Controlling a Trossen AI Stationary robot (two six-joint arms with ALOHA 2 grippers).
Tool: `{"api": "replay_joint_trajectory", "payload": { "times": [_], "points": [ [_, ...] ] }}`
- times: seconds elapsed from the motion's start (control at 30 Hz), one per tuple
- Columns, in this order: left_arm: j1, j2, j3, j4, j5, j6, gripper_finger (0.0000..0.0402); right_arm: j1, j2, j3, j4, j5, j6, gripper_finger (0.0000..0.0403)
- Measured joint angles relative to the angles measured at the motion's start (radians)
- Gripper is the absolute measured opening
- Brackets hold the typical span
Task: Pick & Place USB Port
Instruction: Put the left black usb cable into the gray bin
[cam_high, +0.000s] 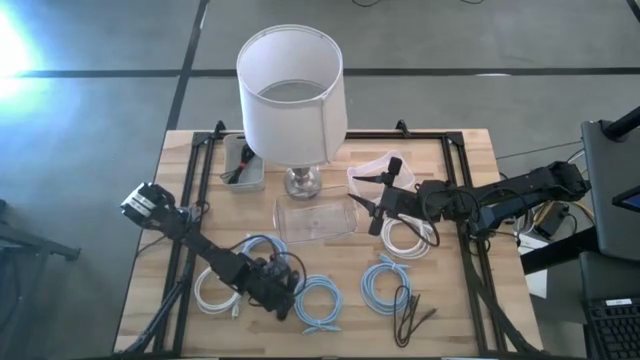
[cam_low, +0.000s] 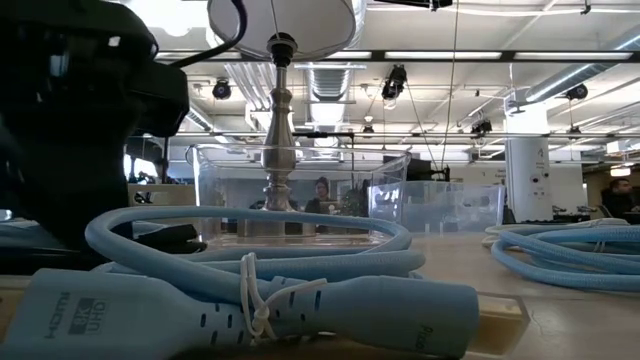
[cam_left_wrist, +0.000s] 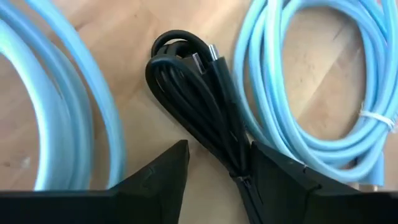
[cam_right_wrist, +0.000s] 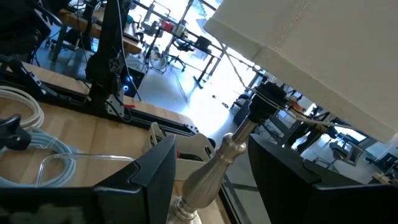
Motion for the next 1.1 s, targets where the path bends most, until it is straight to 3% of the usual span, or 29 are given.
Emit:
{"api": "replay_joint_trajectory", "payload": {
  "times": [0.33, 0.73, 1.1],
  "points": [
    [0.003, -0.042, -0.003, -0.018, -0.013, -0.016, 0.0011, 0.0, 0.0, 0.0, 0.0, 0.0, 0.0, 0.0196],
    [0.002, -0.336, -0.005, -0.177, -0.247, 0.048, 0.0006, 0.0, 0.0, 0.0, 0.0, 0.0, 0.0, 0.0196],
    [0.02, -0.61, -0.004, -0.602, -0.561, 0.022, 0.0007, 0.0, 0.0, 0.0, 0.0, 0.0, 0.0, 0.0196]
  ]
}}
